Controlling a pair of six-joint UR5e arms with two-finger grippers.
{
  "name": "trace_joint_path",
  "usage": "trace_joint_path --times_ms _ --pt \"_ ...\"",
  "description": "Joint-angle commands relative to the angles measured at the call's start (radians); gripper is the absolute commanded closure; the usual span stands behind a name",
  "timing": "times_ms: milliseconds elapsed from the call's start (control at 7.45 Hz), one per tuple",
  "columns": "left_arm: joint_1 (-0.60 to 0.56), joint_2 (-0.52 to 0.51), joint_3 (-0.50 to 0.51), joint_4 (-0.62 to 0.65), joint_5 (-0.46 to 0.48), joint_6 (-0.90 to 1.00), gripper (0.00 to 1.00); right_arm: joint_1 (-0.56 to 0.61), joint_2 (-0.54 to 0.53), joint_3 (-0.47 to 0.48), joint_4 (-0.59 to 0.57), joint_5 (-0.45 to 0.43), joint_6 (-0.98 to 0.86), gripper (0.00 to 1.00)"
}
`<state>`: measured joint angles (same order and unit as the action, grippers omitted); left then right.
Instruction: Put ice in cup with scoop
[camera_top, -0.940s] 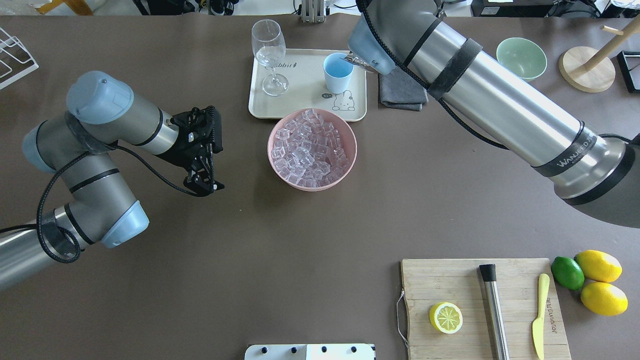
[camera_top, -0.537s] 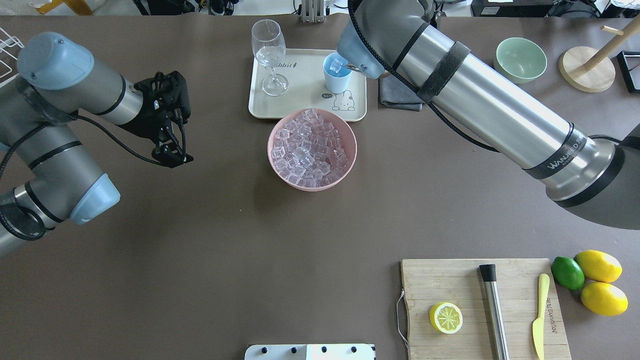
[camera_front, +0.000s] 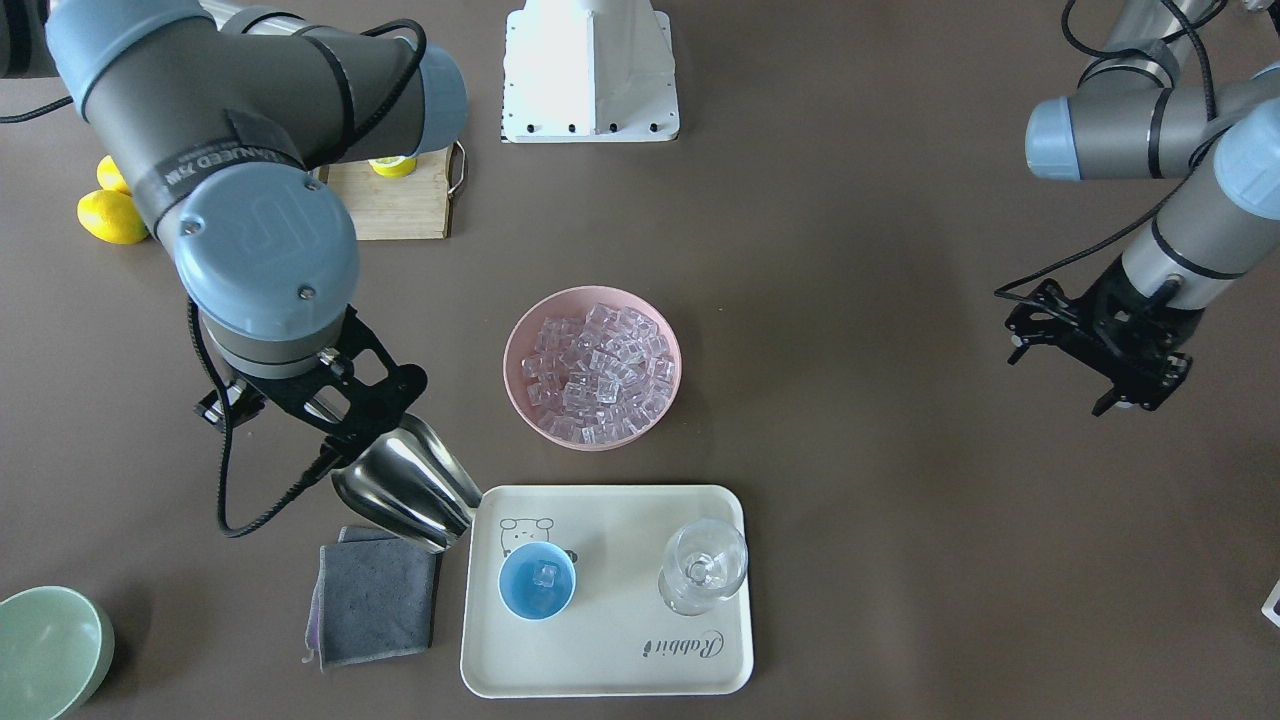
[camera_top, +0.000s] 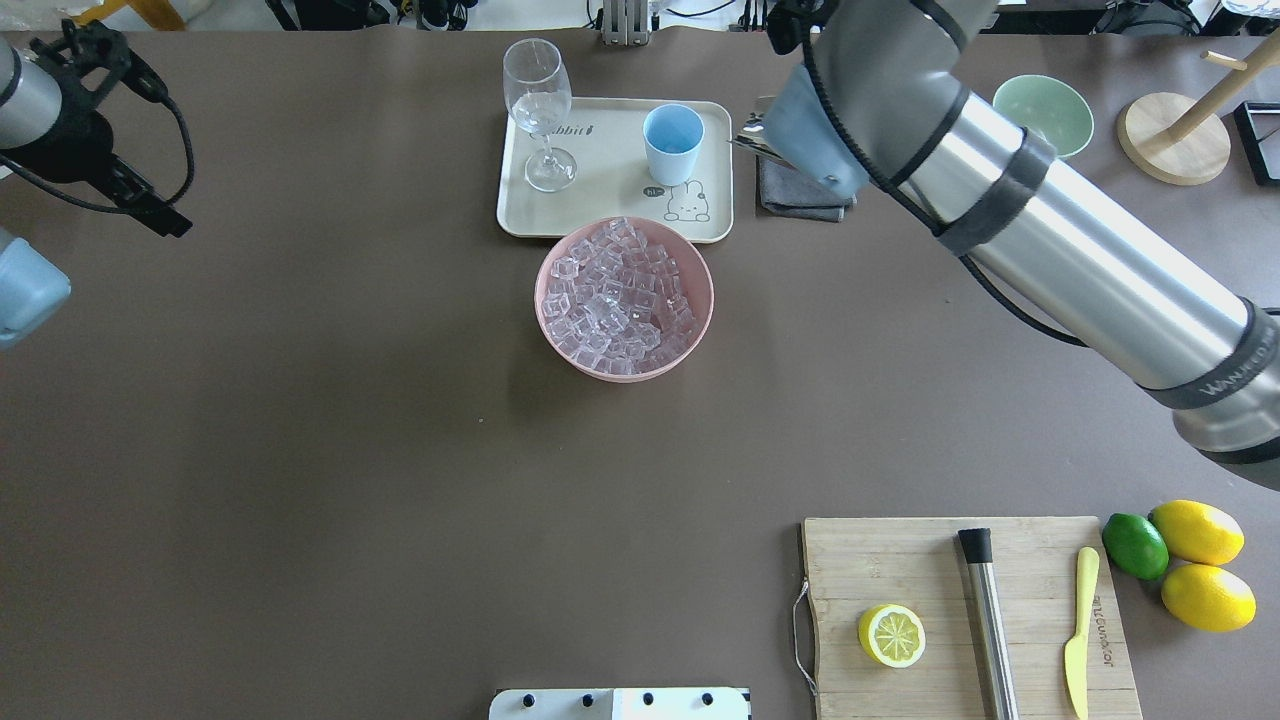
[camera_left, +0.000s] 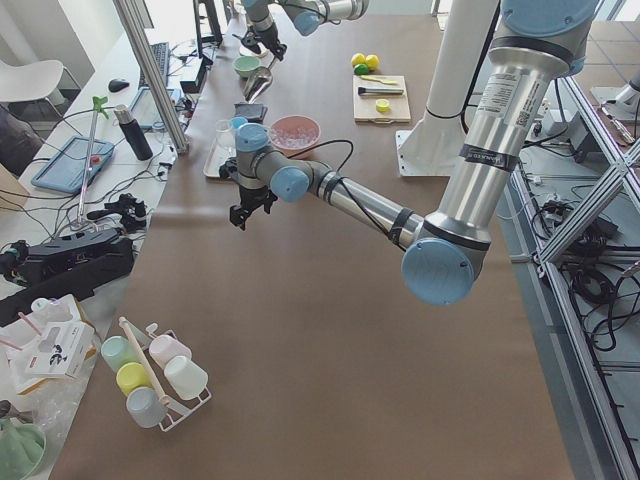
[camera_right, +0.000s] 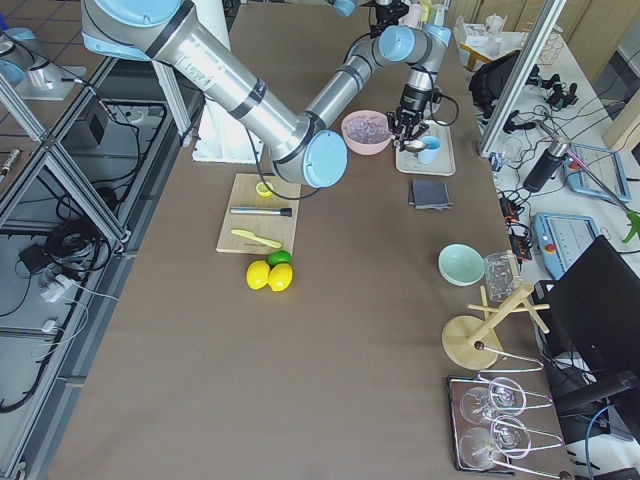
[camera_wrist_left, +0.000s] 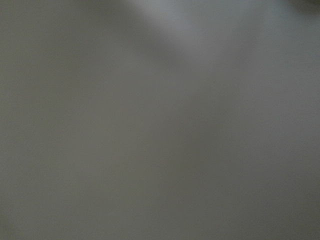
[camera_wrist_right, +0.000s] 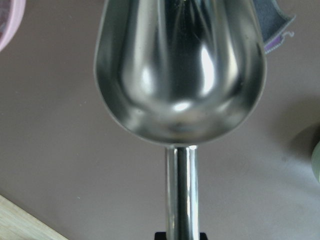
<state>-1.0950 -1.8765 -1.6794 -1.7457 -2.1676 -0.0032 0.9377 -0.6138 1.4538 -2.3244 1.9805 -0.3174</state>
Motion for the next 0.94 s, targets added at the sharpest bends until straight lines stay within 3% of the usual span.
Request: trace_joint_path --times_ms 0,134,268,537,671,805 --pt "-0.138 0.063 0.012 0.244 0.003 -0.152 0.01 0.117 -0.270 0.277 -0.023 0.070 0.044 1.00" --pt "-0.217 0.109 0.029 0.235 -0.004 -0.146 0.01 0.157 -0.452 0.444 0.018 0.125 0.274 1.00" --pt "-0.267 0.128 0.055 0.224 -0.006 -0.140 0.01 0.186 -0.632 0.529 0.227 0.153 0.454 1.00" --pt "-0.313 0.131 0.172 0.166 -0.001 -0.141 0.01 0.294 -0.853 0.534 0.353 0.233 0.515 1.00" --pt "-0.391 0.172 0.202 0.079 -0.007 -0.138 0.01 0.320 -0.964 0.527 0.417 0.268 0.518 1.00" --pt "-0.438 0.206 0.242 -0.010 -0.056 -0.121 0.01 0.337 -1.066 0.466 0.600 0.315 0.550 1.00"
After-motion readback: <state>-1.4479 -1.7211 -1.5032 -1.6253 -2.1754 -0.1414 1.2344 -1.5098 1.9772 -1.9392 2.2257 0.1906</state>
